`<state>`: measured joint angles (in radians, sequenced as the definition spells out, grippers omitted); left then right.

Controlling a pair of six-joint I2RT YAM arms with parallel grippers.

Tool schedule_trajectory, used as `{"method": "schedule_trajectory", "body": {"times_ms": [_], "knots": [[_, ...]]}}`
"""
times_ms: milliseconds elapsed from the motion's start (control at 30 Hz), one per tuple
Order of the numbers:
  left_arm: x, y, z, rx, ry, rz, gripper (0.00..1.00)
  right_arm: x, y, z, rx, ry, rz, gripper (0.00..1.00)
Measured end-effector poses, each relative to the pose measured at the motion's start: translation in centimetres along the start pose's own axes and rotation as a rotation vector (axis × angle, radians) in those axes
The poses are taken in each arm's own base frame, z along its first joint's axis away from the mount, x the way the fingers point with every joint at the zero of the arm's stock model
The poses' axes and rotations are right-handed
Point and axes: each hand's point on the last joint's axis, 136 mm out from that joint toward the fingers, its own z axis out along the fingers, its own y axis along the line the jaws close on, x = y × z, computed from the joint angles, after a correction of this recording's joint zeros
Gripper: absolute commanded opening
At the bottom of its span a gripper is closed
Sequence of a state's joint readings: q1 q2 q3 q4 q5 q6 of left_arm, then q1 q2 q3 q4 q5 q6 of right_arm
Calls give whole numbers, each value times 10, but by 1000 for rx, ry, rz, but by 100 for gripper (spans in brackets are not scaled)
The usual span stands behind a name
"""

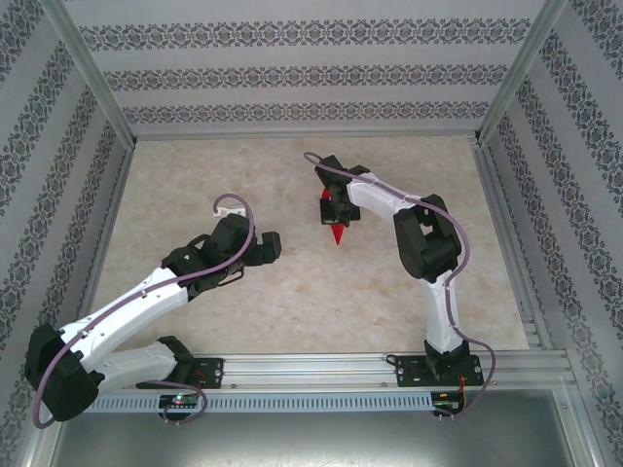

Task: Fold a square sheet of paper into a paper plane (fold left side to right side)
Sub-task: Place the paper plane at the center of the table.

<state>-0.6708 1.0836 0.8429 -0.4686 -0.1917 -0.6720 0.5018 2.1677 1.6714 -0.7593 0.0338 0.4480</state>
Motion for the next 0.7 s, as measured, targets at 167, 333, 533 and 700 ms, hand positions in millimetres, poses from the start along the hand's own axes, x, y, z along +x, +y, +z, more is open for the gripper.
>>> {"method": "schedule_trajectory", "body": {"times_ms": [167, 333, 533, 700], "knots": [[0, 0, 0, 0, 0, 4, 100, 5, -2, 3, 8, 22, -12, 16], [0, 0, 0, -1, 2, 9, 100, 7, -2, 3, 5, 29, -23, 23], [-1, 0, -2, -3, 3, 12, 100, 10, -3, 0, 22, 38, -43, 35], [-10, -1, -4, 3, -9, -5, 100, 10, -2, -25, 13, -1, -49, 46]]}}
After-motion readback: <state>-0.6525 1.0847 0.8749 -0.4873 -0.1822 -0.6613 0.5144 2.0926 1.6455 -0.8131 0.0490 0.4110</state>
